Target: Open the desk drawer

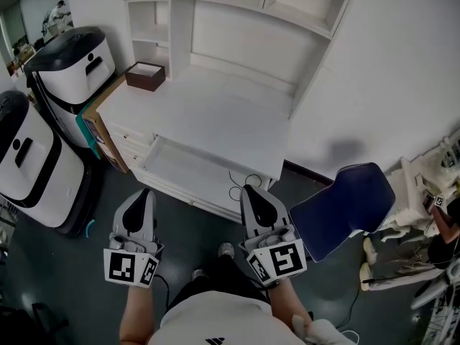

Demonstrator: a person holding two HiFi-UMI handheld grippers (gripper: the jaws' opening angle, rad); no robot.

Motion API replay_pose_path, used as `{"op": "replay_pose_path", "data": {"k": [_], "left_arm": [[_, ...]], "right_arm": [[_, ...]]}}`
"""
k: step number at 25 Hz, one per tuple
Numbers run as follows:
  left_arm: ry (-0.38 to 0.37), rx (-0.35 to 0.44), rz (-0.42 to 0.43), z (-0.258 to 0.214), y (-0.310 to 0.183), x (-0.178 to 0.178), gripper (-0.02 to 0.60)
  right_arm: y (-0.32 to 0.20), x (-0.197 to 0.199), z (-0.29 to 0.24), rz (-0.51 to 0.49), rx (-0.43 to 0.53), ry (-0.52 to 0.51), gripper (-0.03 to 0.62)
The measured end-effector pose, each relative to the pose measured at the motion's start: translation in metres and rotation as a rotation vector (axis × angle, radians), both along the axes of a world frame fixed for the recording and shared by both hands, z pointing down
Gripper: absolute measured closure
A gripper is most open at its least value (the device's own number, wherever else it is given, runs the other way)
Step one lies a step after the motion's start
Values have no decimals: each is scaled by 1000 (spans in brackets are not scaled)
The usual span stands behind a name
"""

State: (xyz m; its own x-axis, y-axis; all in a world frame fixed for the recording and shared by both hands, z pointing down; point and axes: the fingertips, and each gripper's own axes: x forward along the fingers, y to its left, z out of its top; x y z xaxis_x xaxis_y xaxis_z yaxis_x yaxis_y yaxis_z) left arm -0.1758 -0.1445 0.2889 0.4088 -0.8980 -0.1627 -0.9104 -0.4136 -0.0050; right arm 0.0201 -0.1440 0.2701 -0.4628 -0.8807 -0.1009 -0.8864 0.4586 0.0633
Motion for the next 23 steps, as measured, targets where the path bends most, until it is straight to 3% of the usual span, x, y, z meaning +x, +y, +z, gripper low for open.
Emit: {"op": "replay_pose_path", "data": {"k": [9,23], "left_arm": [[-43,14,16,-3,3,12,575],[-33,-7,15,2,-2,12,575]], "right_arm": [[9,10,-2,33,7,1,592],[5,10,-3,34,6,2,592]]}}
